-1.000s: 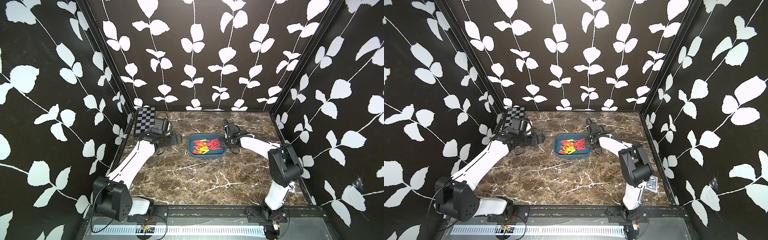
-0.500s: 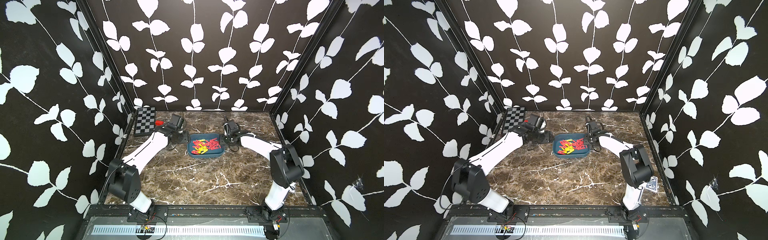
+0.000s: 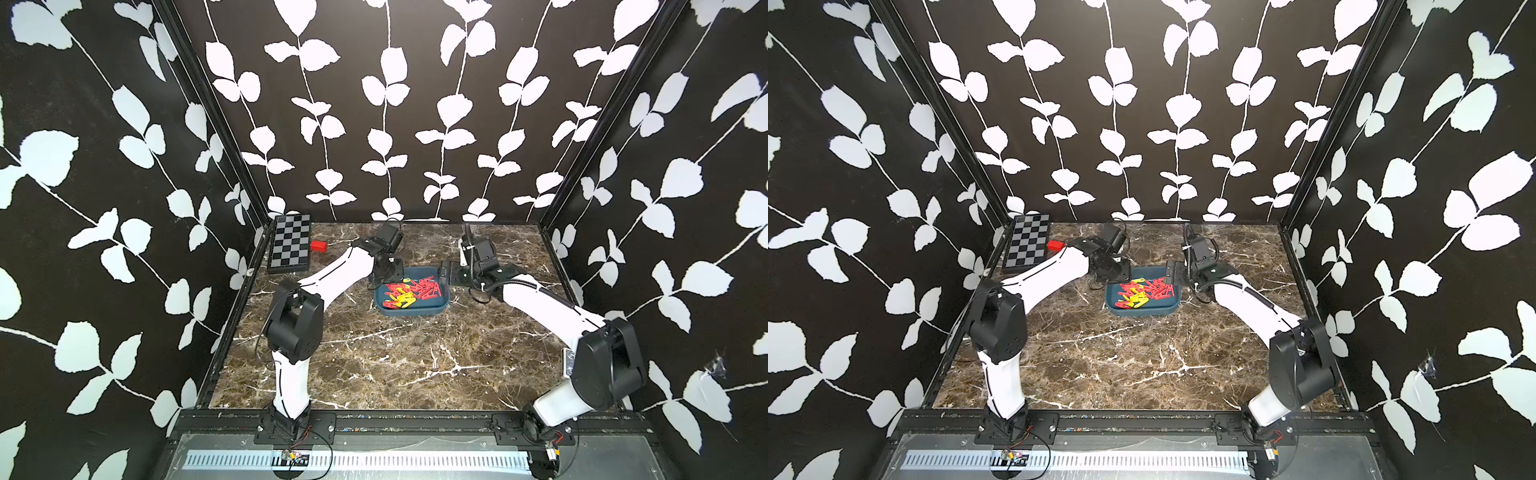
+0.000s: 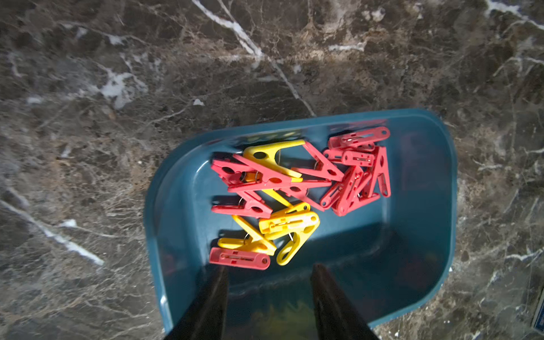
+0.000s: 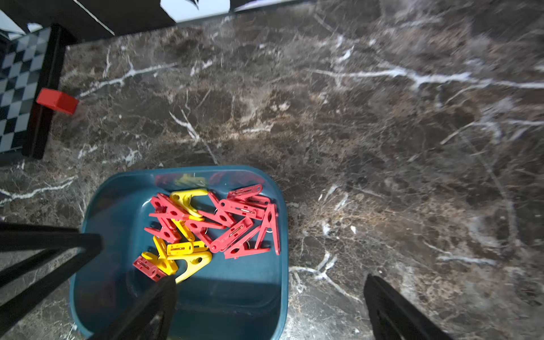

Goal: Take the clothespins out of the storage box
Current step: Pick up the clothespin from the storage box.

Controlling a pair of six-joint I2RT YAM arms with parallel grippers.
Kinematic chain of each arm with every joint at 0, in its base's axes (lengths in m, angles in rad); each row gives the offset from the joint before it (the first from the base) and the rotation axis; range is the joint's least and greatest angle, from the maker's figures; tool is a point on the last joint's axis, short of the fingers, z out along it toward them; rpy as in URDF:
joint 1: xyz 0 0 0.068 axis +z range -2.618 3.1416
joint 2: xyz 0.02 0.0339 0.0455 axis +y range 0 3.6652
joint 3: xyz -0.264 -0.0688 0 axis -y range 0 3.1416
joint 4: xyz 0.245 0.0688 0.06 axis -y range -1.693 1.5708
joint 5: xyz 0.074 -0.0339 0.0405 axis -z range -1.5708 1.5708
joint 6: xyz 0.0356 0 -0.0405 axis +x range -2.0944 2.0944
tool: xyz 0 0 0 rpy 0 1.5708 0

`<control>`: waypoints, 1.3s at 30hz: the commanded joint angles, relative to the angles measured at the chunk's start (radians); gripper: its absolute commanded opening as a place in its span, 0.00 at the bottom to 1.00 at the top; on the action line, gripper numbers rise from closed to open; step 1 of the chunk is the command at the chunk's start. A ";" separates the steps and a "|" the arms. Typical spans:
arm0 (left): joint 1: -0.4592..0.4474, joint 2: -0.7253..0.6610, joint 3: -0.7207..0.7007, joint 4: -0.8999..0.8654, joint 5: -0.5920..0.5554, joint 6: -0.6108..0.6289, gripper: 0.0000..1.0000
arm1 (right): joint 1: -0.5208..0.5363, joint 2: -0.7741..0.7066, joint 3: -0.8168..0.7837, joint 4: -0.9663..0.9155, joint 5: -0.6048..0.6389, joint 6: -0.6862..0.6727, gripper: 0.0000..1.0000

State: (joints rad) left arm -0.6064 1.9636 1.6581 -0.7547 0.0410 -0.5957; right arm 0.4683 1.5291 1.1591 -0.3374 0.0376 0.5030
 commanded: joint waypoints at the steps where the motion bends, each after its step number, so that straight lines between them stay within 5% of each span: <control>1: -0.007 0.027 0.048 -0.062 -0.009 -0.101 0.48 | -0.003 -0.040 -0.025 0.020 0.052 -0.009 0.99; 19: -0.036 0.219 0.257 -0.259 -0.074 -0.318 0.54 | -0.027 -0.109 -0.106 0.055 0.067 -0.002 0.99; 39: -0.036 0.389 0.466 -0.337 -0.127 -0.306 0.53 | -0.051 -0.122 -0.150 0.072 0.063 0.006 0.99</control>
State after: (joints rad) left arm -0.6392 2.3520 2.0964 -1.0359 -0.0620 -0.9081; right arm 0.4244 1.4322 1.0199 -0.2821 0.0933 0.4973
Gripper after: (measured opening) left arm 0.528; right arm 0.988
